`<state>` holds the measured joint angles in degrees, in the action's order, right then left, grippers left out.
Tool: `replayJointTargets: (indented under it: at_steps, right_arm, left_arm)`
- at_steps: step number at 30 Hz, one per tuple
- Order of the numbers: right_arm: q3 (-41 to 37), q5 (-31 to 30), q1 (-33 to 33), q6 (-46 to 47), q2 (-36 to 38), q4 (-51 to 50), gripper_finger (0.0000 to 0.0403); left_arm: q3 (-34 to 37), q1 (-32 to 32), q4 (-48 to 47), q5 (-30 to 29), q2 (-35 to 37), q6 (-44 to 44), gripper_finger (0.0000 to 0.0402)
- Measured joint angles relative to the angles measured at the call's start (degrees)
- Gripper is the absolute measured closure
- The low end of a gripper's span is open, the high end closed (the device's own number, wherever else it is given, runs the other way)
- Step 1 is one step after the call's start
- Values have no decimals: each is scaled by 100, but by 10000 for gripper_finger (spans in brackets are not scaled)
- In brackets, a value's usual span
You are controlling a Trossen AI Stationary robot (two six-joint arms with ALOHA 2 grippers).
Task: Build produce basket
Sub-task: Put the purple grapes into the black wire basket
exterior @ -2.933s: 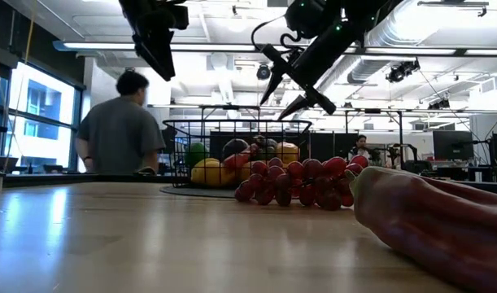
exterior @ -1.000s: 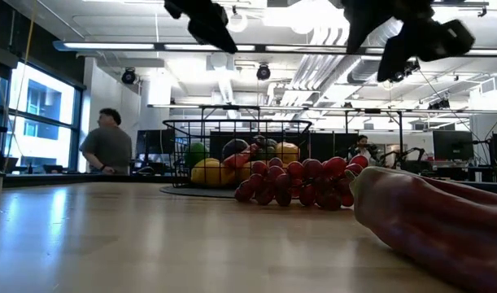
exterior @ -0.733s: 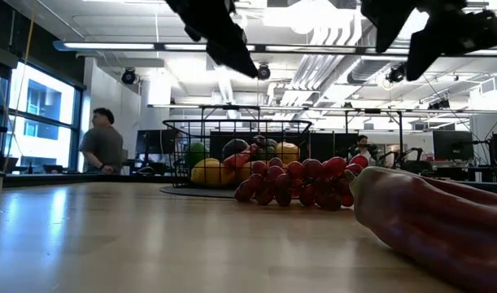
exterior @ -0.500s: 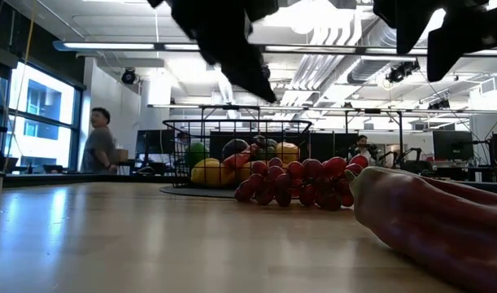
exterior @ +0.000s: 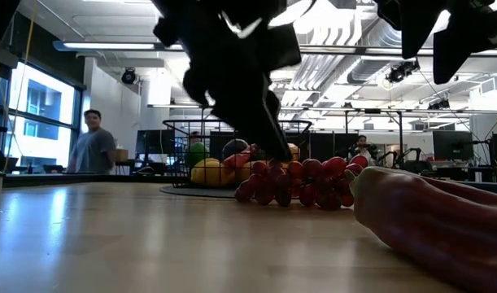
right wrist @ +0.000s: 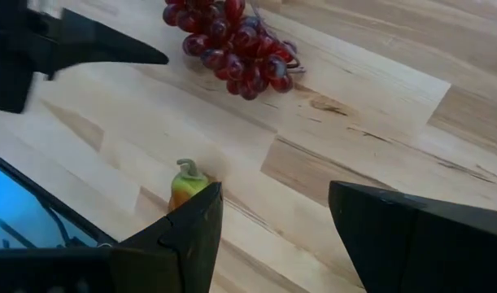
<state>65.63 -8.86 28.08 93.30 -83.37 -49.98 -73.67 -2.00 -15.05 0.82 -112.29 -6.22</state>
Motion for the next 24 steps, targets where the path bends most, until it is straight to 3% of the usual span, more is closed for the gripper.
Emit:
replayJointTargets:
  at_steps: [15, 19, 24]
  right_arm:
    - [0, -2, 96, 227, -2, -88, 197]
    - [0, -2, 96, 227, -1, -92, 197]
    - [0, -2, 96, 227, -2, -101, 197]
  left_arm:
    - [-15, 11, 89, 6, -677, 149, 126]
    - [-20, -5, 75, 48, -682, 285, 171]
    - [2, -22, -66, 90, -567, 302, 257]
